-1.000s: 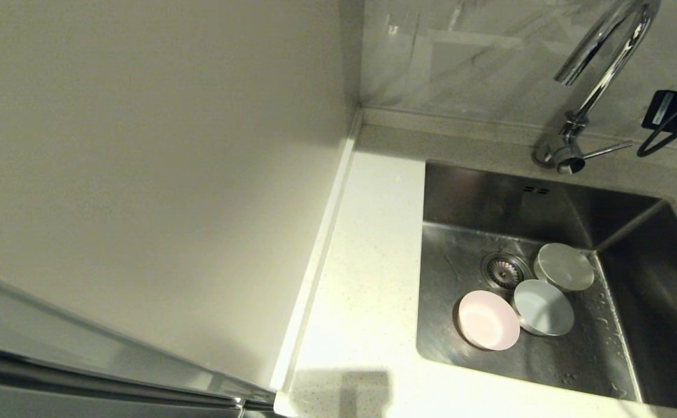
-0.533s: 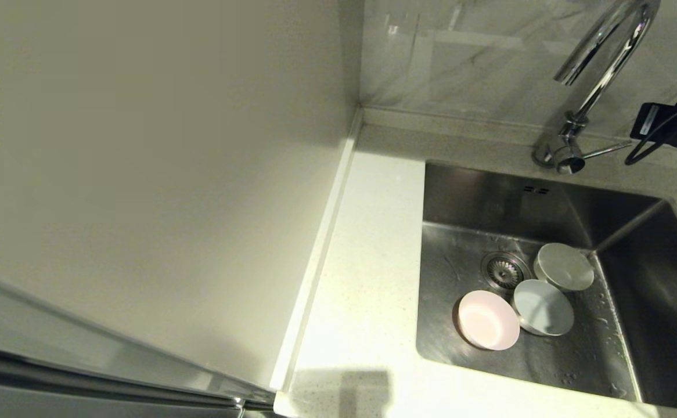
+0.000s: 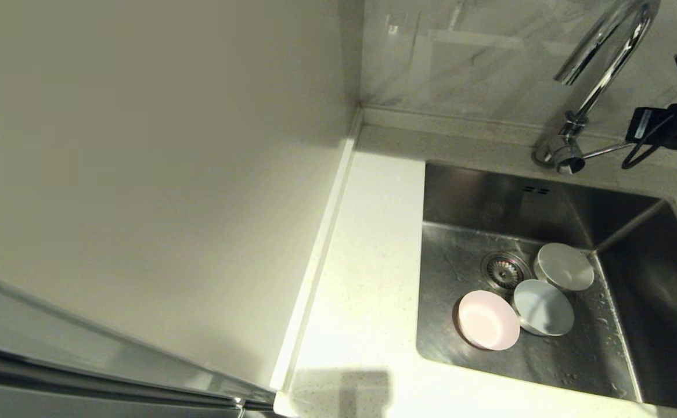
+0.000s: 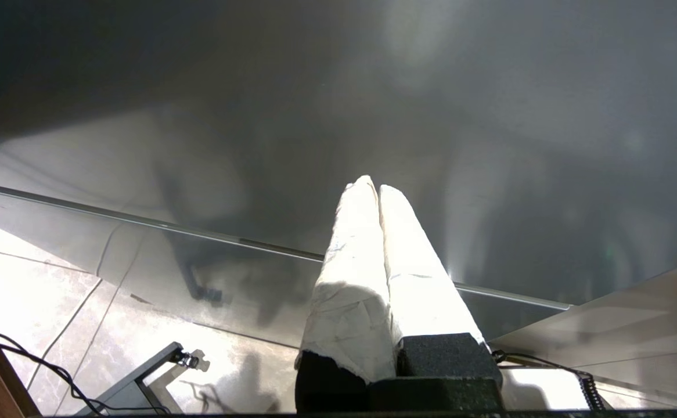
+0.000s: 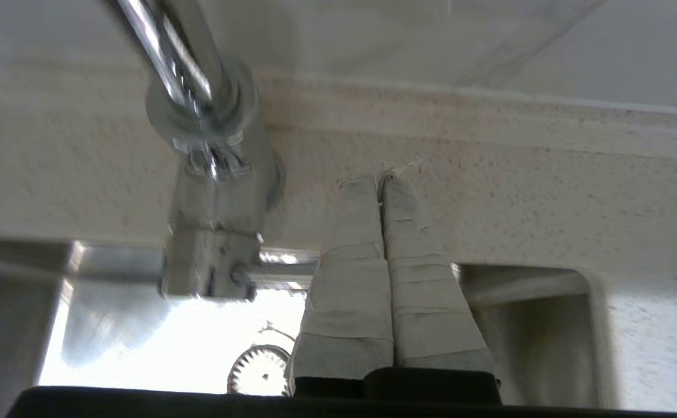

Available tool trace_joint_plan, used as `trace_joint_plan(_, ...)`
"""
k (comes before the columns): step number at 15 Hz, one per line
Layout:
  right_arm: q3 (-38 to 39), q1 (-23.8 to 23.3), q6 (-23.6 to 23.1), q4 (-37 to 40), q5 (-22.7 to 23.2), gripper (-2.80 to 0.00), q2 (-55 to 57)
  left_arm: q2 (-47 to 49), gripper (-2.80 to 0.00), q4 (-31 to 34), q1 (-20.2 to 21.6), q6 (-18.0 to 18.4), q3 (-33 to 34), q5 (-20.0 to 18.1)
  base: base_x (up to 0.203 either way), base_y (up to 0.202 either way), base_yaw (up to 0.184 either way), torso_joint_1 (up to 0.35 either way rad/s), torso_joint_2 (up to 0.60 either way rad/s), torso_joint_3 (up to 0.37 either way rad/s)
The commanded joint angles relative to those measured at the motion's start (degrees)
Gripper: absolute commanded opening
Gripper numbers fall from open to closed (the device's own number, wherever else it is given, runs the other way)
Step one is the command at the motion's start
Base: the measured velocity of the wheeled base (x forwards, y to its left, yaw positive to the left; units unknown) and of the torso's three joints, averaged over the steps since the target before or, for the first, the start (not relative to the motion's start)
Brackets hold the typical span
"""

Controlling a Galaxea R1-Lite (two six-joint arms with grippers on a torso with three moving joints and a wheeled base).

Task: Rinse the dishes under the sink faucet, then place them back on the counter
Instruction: Turn on the faucet

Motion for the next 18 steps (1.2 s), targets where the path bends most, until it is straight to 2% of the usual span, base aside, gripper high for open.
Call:
trace_joint_plan(1,0.1,0.0,-1.5,0.7,0.0,-2.80,-0.2,-0.2,-2.80,0.0,0.0,0.0,0.0,0.0,0.000,0.000,0.000,0.000,0.00,0.000)
trace_joint_plan(7,-0.1,0.1,-2.8,5.7,0.6,-2.80,-0.7,-0.2,-2.80,0.0,0.0,0.0,0.0,0.0,0.000,0.000,0.000,0.000,0.00,0.000)
trace_joint_plan(13,-0.3,-0.1,-8.3,12.2,0.6,-2.80,-0.8,-0.2,-2.80,0.0,0.0,0.0,0.0,0.0,0.000,0.000,0.000,0.000,0.00,0.000)
trace_joint_plan(18,-0.9,-0.5,-7.9,12.3,0.6,-2.80,-1.7,-0.2,-2.80,0.0,0.0,0.0,0.0,0.0,0.000,0.000,0.000,0.000,0.00,0.000)
